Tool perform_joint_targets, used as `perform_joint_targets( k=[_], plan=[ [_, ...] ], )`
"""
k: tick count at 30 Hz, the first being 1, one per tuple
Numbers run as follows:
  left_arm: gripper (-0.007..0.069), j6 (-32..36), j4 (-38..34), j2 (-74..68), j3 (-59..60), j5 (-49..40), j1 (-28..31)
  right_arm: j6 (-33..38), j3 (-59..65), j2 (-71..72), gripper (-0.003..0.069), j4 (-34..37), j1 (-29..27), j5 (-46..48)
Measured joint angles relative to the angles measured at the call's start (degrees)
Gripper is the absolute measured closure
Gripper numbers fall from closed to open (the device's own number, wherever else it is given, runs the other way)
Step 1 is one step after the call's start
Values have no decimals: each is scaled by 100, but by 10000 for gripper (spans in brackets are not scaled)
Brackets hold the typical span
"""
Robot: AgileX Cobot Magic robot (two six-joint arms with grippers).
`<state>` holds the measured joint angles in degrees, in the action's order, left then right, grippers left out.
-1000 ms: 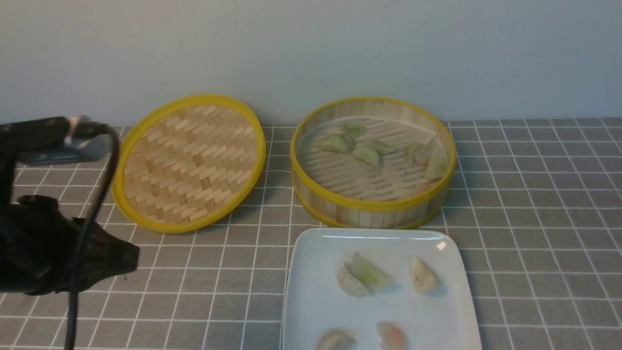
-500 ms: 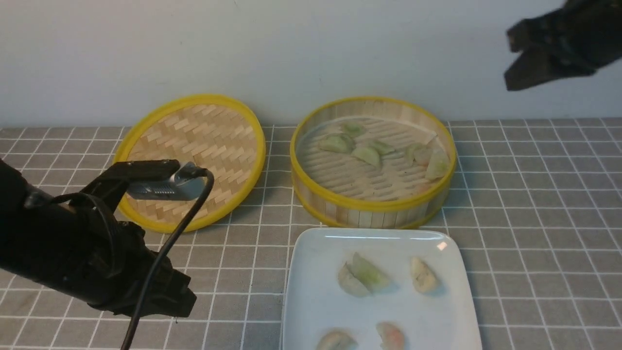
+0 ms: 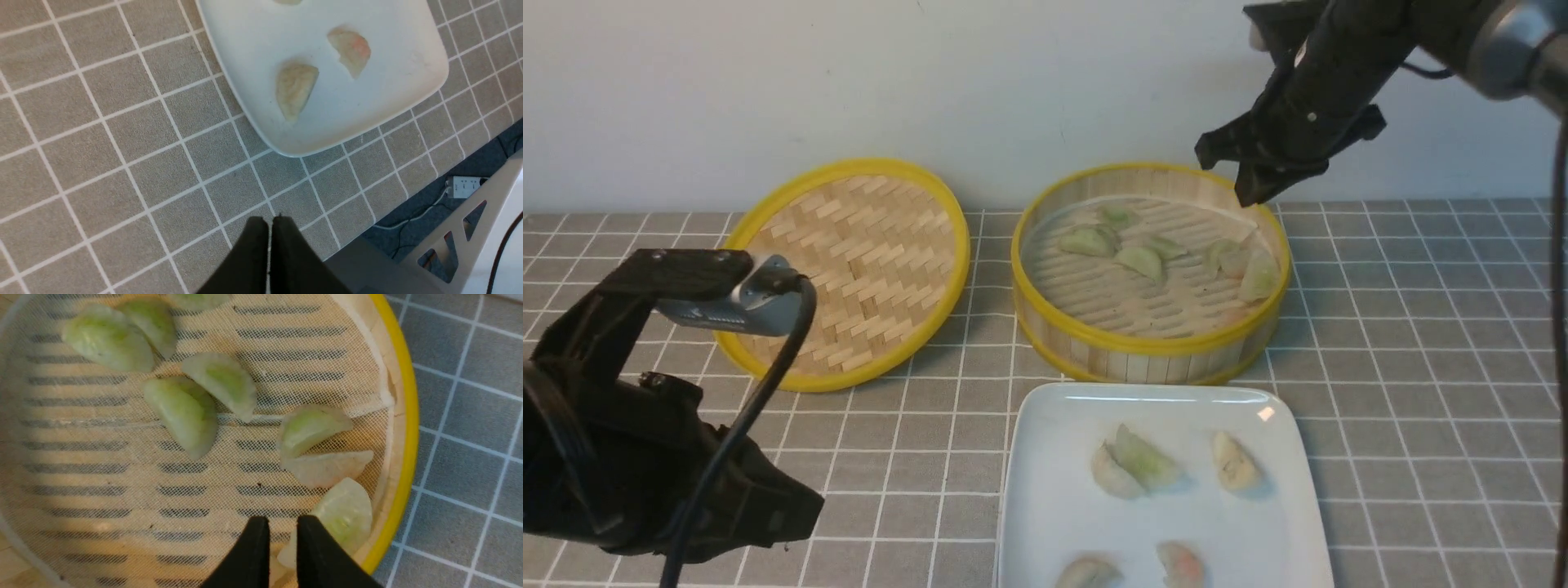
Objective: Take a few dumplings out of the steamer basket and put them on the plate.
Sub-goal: Use the right arm to grab a dumpling from inside the steamer
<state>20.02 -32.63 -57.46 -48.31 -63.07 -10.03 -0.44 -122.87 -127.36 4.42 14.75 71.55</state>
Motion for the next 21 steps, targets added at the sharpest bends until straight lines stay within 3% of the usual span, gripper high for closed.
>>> perform_joint_targets(
  k=[5,6,11,15,21],
  plan=[
    [629,-9,0,300,0,0,0,44,-278,-536,402,-55,0,0],
    [629,-9,0,388,0,-17,0,90,-338,-682,333,-110,0,-7],
    [629,-9,11,494,0,-104,0,98,-385,-970,197,-304,12,-147],
    [629,-9,30,494,0,-104,0,117,-412,-1140,152,-475,61,-401],
    [629,-9,39,494,0,-104,0,278,-424,-1315,146,-675,168,-579]
  ],
)
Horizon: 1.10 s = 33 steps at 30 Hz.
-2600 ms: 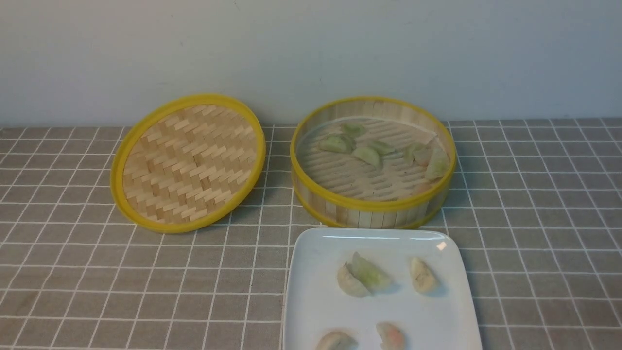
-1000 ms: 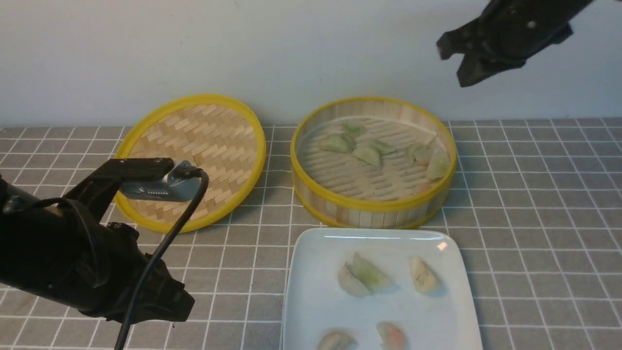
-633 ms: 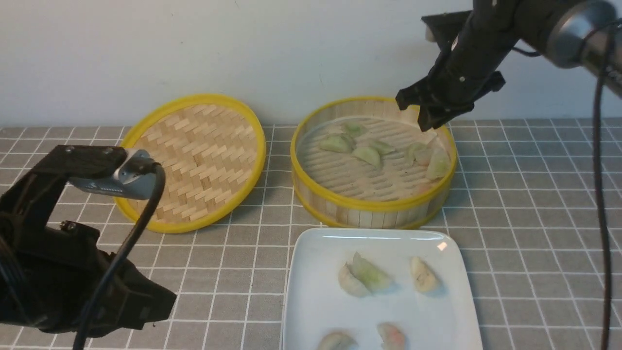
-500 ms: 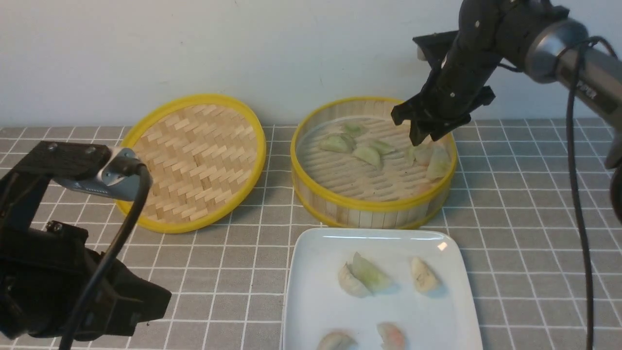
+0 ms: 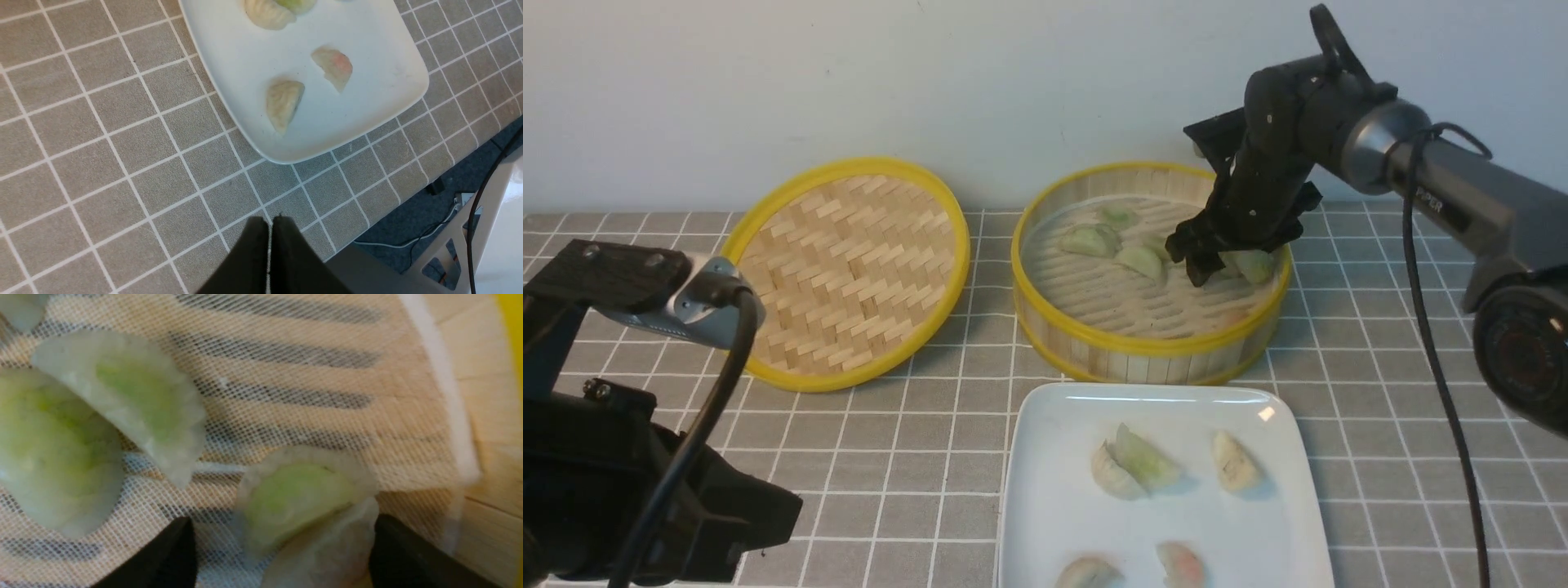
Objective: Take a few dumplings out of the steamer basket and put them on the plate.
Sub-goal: Use the right arm to grab a dumpling from inside the steamer, then use the right arm to put the dumpling into the plate
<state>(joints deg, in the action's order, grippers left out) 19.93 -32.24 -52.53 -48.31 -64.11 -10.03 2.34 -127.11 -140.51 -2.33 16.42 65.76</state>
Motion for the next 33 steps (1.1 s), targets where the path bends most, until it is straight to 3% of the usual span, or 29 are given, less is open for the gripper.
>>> perform_joint_targets(
  k=[5,8,16,23,26,33],
  plan=[
    [629,0,0,0,0,0,0,-32,-6,-7,209,-254,18,-1],
    [629,0,0,0,0,0,0,-15,-123,-41,352,-291,18,95],
    [629,0,3,0,0,11,0,120,-844,-49,351,66,24,522],
    [629,0,3,0,0,37,0,169,-752,465,351,619,24,563],
    [629,0,3,0,0,65,0,237,-245,1013,351,991,24,558],
    [629,0,3,0,0,120,0,711,2452,3089,351,1954,271,551]
  ],
)
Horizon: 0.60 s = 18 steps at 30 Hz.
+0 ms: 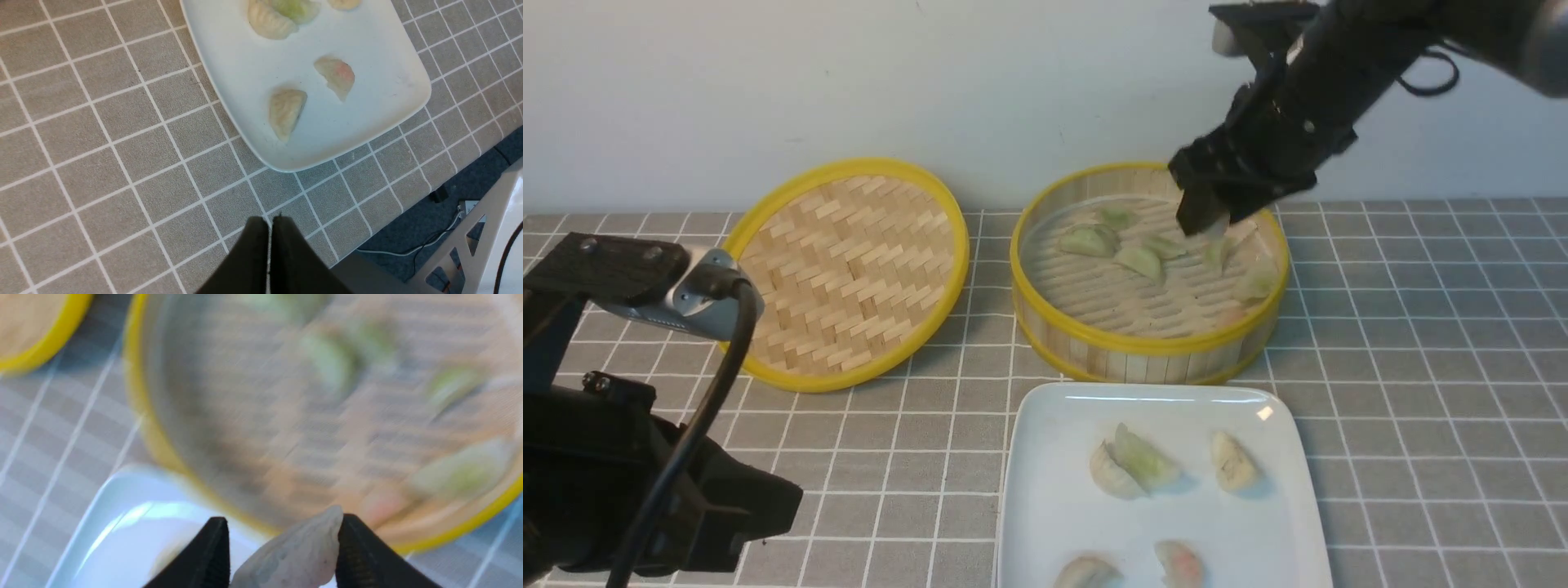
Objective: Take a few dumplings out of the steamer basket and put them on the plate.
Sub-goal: Use the right arm to put the dumpling into the plate
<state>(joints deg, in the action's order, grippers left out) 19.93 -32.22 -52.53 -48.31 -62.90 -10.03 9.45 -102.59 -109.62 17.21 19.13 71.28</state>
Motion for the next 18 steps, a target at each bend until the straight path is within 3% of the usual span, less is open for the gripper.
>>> perform_joint_targets(
  k=[3,8,18],
  plan=[
    [629,0,0,0,0,14,0,131,1170,610,351,171,295,-28],
    [629,0,0,0,0,45,0,150,2552,758,351,212,711,-874],
    [629,5,0,0,0,51,0,157,3034,173,351,137,759,-1347]
  ],
)
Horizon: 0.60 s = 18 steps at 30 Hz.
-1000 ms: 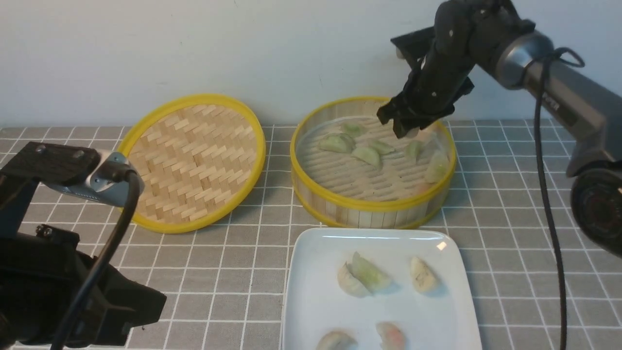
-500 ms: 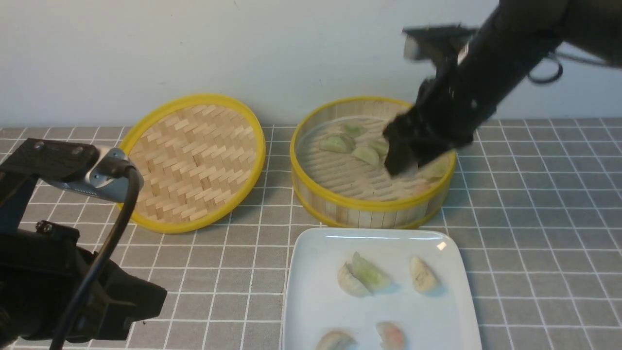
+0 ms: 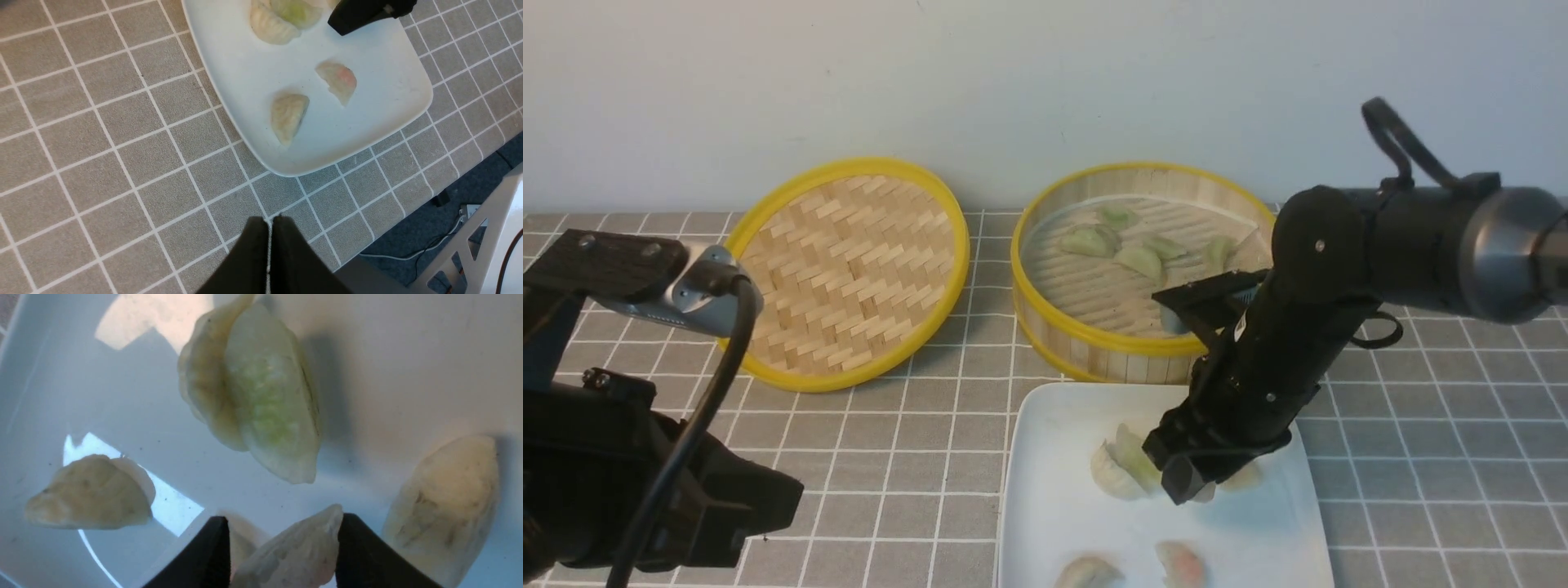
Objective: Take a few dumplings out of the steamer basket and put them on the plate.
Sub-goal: Use the right arm to put the dumpling into the plate, then use the left arm to grab a dumpling from the steamer
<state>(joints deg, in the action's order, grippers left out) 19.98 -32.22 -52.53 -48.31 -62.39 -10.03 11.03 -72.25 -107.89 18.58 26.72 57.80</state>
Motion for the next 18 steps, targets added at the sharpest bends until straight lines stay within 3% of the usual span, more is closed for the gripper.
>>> perform_joint_targets(
  k=[3,9,18],
  plan=[
    [629,0,0,0,0,29,0,-83,-50,-1,290,0,0,95],
    [629,0,0,0,0,321,0,-154,-555,-1,92,-104,0,595],
    [629,-11,0,-209,-175,729,0,-897,-2061,-5,91,-1586,-187,534]
  ],
)
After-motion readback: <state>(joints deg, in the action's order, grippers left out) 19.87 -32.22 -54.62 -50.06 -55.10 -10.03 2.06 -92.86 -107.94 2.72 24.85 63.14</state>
